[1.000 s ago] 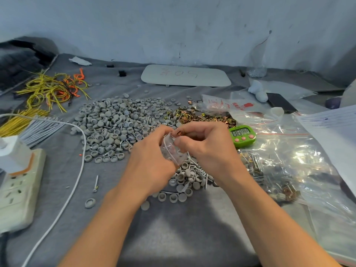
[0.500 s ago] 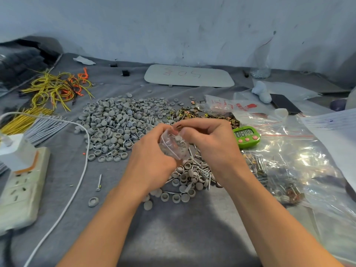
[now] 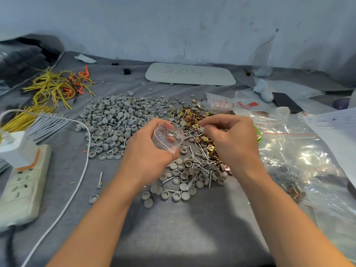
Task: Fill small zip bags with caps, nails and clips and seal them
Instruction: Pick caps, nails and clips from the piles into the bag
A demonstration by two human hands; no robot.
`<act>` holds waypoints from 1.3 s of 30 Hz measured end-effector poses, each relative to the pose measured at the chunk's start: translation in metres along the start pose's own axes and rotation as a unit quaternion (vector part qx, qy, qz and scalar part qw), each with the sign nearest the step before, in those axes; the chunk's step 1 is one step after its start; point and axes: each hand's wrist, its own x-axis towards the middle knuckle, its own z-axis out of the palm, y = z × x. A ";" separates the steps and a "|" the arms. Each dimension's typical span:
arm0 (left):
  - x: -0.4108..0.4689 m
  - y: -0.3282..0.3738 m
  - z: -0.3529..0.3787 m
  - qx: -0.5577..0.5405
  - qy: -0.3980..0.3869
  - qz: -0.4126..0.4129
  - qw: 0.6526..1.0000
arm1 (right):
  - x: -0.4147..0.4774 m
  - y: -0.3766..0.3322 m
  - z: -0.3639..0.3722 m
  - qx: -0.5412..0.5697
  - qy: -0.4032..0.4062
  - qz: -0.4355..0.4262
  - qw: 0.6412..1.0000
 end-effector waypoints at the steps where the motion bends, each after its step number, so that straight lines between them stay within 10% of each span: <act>1: 0.000 -0.001 -0.002 -0.004 0.001 -0.003 1.000 | 0.002 0.005 -0.005 -0.052 -0.006 0.003 0.999; 19: -0.005 0.006 0.009 0.041 -0.002 0.007 0.999 | 0.006 0.019 -0.012 -0.368 -0.212 0.022 0.905; 29: -0.004 0.009 0.008 0.045 -0.015 -0.002 0.999 | -0.001 0.028 -0.019 -0.115 -0.127 0.096 0.980; 39: -0.004 0.007 0.011 0.066 -0.025 -0.012 0.997 | -0.009 0.014 -0.012 0.126 -0.130 0.140 0.973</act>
